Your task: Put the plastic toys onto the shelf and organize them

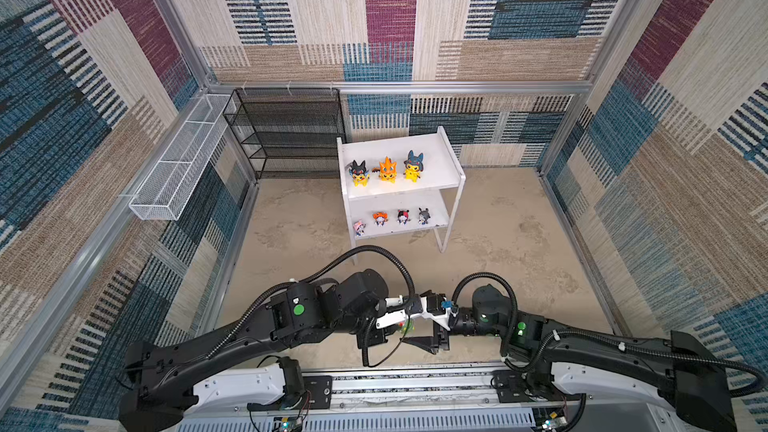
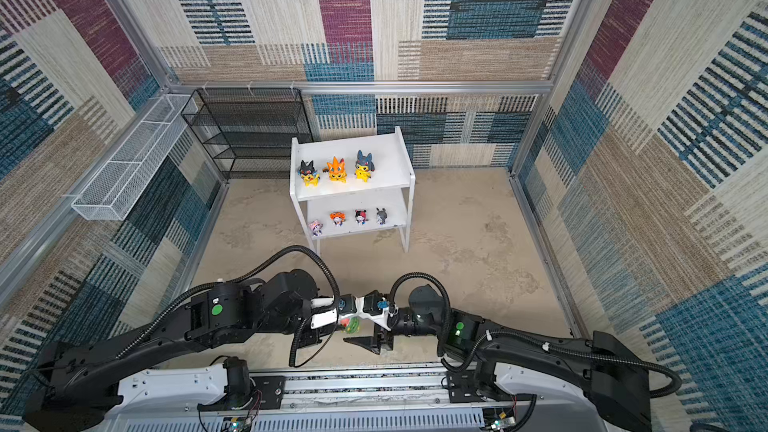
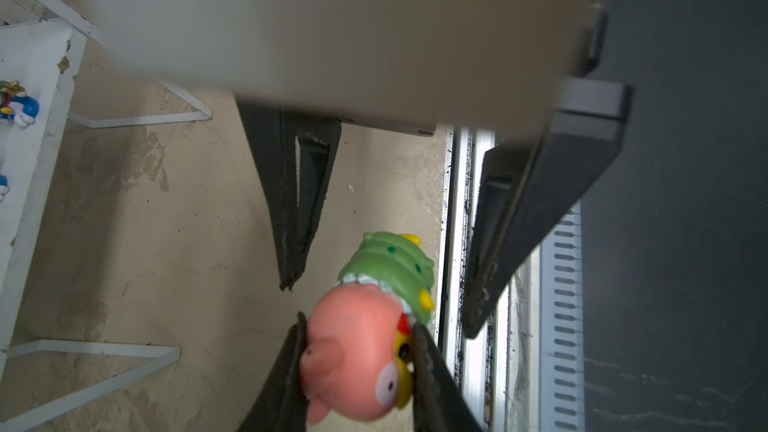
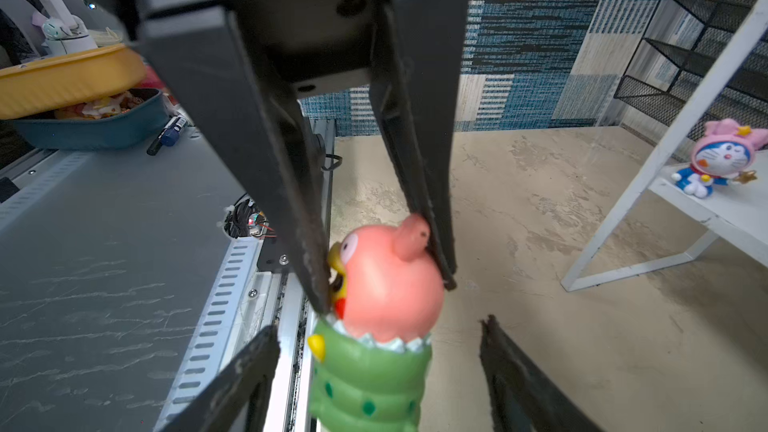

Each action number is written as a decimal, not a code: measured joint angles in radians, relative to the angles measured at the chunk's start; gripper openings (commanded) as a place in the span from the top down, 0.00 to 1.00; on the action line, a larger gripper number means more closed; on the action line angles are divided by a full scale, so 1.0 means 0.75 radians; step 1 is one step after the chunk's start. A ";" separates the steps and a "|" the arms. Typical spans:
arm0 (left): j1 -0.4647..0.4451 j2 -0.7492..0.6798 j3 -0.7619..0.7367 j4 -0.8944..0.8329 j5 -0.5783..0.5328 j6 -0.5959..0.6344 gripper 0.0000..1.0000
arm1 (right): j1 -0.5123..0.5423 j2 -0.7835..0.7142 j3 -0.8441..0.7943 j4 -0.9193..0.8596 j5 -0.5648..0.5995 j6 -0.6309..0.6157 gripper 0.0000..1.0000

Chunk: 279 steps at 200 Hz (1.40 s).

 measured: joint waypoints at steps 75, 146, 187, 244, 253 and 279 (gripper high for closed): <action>0.002 -0.023 0.007 0.022 -0.011 -0.006 0.45 | 0.002 0.007 0.003 0.023 0.007 0.031 0.66; 0.091 -0.317 -0.167 0.254 0.106 -0.140 0.35 | -0.018 -0.170 -0.186 0.278 0.009 0.216 0.68; 0.149 -0.381 -0.202 0.317 0.288 -0.204 0.44 | -0.046 -0.290 -0.243 0.395 -0.060 0.315 0.69; 0.164 -0.316 -0.170 0.355 0.466 -0.208 0.58 | -0.054 -0.338 -0.247 0.423 -0.152 0.370 0.70; 0.168 -0.305 -0.162 0.357 0.493 -0.208 0.55 | -0.054 -0.338 -0.247 0.423 -0.165 0.375 0.70; 0.180 -0.251 -0.129 0.363 0.558 -0.207 0.56 | -0.054 -0.323 -0.247 0.425 -0.199 0.384 0.70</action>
